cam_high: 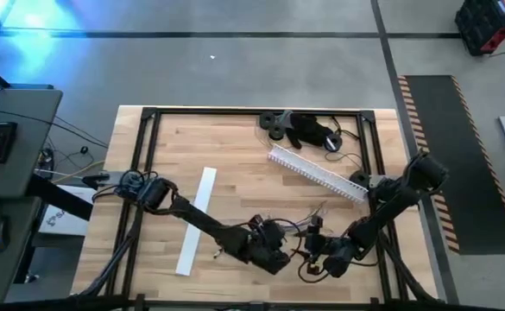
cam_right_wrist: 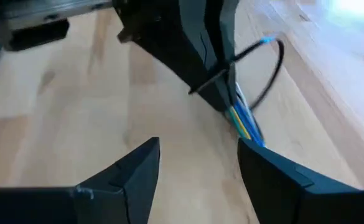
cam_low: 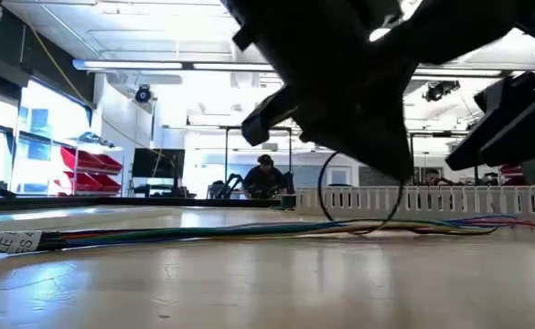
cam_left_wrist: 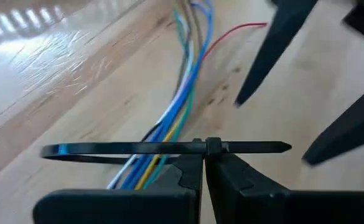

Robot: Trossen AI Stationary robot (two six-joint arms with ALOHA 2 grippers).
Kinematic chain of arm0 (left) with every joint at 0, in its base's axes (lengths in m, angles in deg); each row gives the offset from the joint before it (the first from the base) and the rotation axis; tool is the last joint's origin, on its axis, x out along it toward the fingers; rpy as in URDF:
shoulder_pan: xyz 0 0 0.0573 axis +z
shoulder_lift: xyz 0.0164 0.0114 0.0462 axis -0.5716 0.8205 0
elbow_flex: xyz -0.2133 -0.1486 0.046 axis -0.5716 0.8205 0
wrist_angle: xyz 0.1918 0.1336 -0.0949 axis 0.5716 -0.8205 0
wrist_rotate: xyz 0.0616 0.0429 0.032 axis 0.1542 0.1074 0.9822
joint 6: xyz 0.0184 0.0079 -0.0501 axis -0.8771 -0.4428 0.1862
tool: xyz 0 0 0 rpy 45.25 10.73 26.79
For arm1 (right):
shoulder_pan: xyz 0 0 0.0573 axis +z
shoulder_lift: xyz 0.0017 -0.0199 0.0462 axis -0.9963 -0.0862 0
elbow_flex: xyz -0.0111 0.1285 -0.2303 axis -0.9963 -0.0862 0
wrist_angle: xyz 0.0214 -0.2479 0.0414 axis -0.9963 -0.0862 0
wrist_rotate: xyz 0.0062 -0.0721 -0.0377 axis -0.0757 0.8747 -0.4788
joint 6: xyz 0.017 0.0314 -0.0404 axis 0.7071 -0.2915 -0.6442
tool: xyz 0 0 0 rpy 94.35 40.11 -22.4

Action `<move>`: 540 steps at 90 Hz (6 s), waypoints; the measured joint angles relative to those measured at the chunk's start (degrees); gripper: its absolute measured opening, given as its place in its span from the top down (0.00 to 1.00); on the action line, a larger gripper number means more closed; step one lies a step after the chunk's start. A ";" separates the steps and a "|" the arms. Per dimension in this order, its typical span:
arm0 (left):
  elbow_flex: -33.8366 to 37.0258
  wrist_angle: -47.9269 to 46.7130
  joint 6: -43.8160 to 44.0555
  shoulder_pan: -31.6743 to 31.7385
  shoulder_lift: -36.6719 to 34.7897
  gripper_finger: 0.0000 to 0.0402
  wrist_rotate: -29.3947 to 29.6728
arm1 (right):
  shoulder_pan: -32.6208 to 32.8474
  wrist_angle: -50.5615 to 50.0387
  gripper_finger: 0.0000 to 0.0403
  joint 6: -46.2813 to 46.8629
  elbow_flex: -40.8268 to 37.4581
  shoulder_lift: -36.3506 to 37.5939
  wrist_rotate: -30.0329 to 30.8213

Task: Ziptie cables
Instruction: Wrap the cable using zip tie

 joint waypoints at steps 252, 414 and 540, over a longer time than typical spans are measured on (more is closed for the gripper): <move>1.79 1.36 -51.01 -0.40 -2.87 0.80 -4.00 | -1.92 5.84 1.00 4.48 0.00 -3.85 2.40; 1.70 -1.46 -47.79 -0.46 -2.88 1.00 -6.37 | 0.48 8.49 1.00 -20.59 0.03 -7.15 8.38; 1.68 -3.19 -44.63 0.70 -7.33 1.00 -15.85 | -0.39 16.17 0.89 -37.88 0.00 -6.43 8.94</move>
